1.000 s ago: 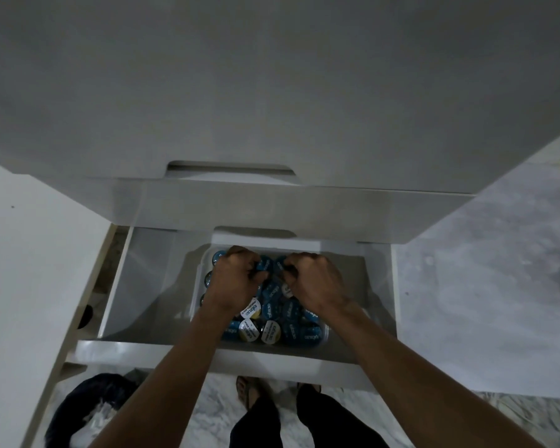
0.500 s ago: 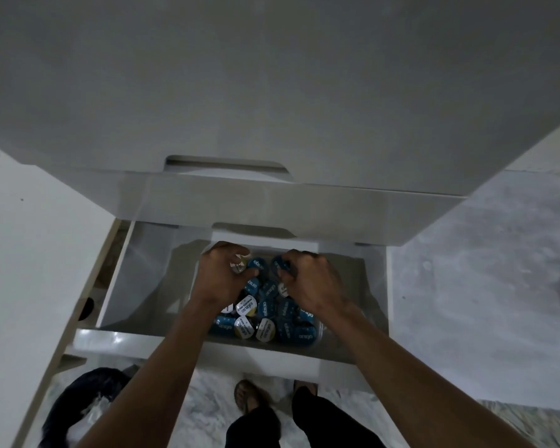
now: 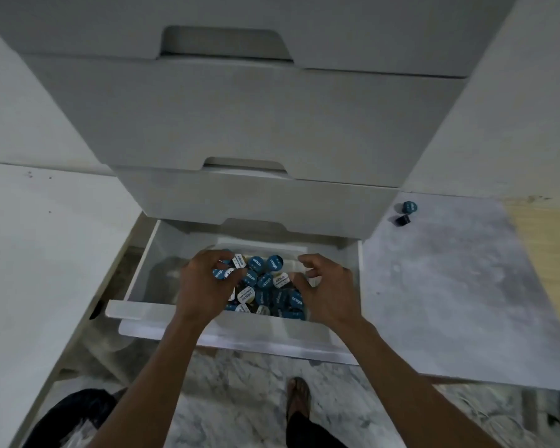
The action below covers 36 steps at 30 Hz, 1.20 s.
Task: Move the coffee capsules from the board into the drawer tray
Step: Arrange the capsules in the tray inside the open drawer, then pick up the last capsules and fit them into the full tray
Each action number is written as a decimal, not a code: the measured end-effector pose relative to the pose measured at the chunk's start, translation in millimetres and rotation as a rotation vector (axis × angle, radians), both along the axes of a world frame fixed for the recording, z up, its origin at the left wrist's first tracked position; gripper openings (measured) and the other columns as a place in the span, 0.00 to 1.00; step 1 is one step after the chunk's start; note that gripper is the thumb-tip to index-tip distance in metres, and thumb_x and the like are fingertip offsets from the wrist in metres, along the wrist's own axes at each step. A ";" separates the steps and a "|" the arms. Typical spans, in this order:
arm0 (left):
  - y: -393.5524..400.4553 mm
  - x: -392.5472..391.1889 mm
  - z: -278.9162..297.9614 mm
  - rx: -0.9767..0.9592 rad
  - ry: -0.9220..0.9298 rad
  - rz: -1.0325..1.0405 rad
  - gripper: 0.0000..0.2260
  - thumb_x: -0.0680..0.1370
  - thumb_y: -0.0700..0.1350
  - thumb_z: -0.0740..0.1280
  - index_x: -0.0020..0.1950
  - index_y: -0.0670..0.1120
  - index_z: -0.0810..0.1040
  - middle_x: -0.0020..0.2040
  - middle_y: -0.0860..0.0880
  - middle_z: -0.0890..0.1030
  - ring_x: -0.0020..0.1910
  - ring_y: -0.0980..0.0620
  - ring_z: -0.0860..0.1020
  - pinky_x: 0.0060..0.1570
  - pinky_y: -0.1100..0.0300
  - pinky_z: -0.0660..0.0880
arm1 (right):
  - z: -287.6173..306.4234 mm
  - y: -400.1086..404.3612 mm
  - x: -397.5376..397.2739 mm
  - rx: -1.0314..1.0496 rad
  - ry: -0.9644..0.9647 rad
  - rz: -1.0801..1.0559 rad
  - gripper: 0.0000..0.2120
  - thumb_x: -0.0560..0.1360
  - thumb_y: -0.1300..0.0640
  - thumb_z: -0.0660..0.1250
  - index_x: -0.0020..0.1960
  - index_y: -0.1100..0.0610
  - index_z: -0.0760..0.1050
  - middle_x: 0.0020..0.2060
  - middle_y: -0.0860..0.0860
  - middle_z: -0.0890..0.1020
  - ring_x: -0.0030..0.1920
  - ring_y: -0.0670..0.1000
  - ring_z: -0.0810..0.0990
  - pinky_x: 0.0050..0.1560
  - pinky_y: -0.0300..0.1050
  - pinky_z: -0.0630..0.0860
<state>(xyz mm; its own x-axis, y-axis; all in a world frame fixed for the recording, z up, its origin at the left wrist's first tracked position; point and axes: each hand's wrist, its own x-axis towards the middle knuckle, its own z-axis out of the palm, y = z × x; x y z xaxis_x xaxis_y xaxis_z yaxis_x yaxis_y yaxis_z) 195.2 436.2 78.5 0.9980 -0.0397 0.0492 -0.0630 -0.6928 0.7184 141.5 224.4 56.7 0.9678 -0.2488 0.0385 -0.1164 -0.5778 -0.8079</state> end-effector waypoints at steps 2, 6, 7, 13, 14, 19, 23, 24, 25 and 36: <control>-10.5 -15.4 12.2 -0.042 -0.023 -0.022 0.13 0.70 0.47 0.77 0.52 0.46 0.83 0.46 0.52 0.81 0.40 0.62 0.78 0.41 0.66 0.72 | 15.1 -2.4 -16.3 0.052 -0.036 -0.028 0.16 0.72 0.53 0.75 0.59 0.55 0.79 0.49 0.48 0.84 0.44 0.44 0.80 0.46 0.36 0.78; -44.6 -44.6 28.4 -0.086 -0.050 -0.105 0.12 0.71 0.48 0.76 0.51 0.47 0.83 0.44 0.55 0.81 0.41 0.64 0.78 0.40 0.71 0.72 | 37.2 -18.0 -48.4 0.109 -0.103 -0.069 0.16 0.71 0.52 0.75 0.57 0.54 0.80 0.47 0.45 0.83 0.44 0.42 0.81 0.44 0.26 0.74; -54.9 -52.1 31.7 -0.096 -0.051 -0.137 0.12 0.71 0.49 0.76 0.51 0.47 0.83 0.44 0.55 0.81 0.42 0.66 0.78 0.40 0.74 0.71 | 42.3 -24.1 -56.6 0.115 -0.117 -0.081 0.16 0.71 0.52 0.75 0.57 0.53 0.79 0.48 0.44 0.82 0.44 0.42 0.81 0.44 0.26 0.74; -143.9 -72.6 45.3 -0.172 -0.013 -0.327 0.13 0.70 0.49 0.76 0.53 0.49 0.82 0.46 0.56 0.84 0.41 0.62 0.81 0.43 0.64 0.79 | 69.1 -101.3 -94.9 0.105 -0.134 -0.204 0.17 0.72 0.49 0.74 0.58 0.51 0.79 0.49 0.42 0.81 0.47 0.36 0.80 0.39 0.23 0.72; -162.9 -72.1 46.9 -0.182 -0.013 -0.354 0.13 0.70 0.50 0.76 0.53 0.50 0.83 0.46 0.56 0.84 0.41 0.62 0.81 0.42 0.66 0.78 | 72.2 -119.9 -97.9 0.110 -0.134 -0.231 0.17 0.72 0.49 0.74 0.59 0.51 0.79 0.50 0.43 0.81 0.47 0.37 0.80 0.39 0.23 0.72; -261.8 -59.5 41.7 -0.203 0.039 -0.461 0.13 0.70 0.50 0.76 0.53 0.50 0.82 0.47 0.57 0.83 0.41 0.62 0.81 0.41 0.71 0.74 | 70.6 -223.4 -91.5 0.058 -0.121 -0.346 0.15 0.72 0.48 0.73 0.58 0.48 0.78 0.48 0.41 0.81 0.42 0.31 0.79 0.39 0.22 0.71; -332.9 -32.9 16.7 -0.145 0.080 -0.388 0.13 0.71 0.49 0.75 0.54 0.50 0.82 0.48 0.56 0.83 0.42 0.62 0.80 0.44 0.72 0.75 | 51.6 -304.3 -54.9 0.062 -0.074 -0.339 0.14 0.73 0.50 0.73 0.58 0.50 0.78 0.48 0.44 0.81 0.42 0.35 0.79 0.37 0.22 0.71; -348.2 -25.0 8.2 -0.130 0.097 -0.363 0.13 0.71 0.49 0.75 0.54 0.49 0.82 0.48 0.55 0.83 0.42 0.61 0.80 0.46 0.69 0.76 | 44.5 -322.2 -44.3 0.056 -0.056 -0.319 0.14 0.73 0.51 0.73 0.58 0.51 0.79 0.49 0.44 0.82 0.41 0.35 0.79 0.37 0.22 0.71; -362.6 -16.5 -0.3 -0.111 0.112 -0.341 0.12 0.72 0.48 0.75 0.54 0.48 0.81 0.49 0.54 0.83 0.42 0.60 0.80 0.47 0.67 0.77 | 36.6 -338.1 -33.7 0.048 -0.037 -0.297 0.14 0.73 0.51 0.73 0.58 0.52 0.79 0.49 0.45 0.82 0.41 0.37 0.79 0.37 0.22 0.71; -452.7 72.7 -93.8 -0.088 0.272 0.054 0.19 0.73 0.46 0.74 0.61 0.44 0.77 0.55 0.43 0.81 0.47 0.47 0.81 0.52 0.53 0.79 | -59.0 -405.2 99.3 -0.101 0.208 -0.008 0.18 0.76 0.54 0.69 0.66 0.51 0.74 0.59 0.53 0.81 0.52 0.51 0.81 0.55 0.46 0.79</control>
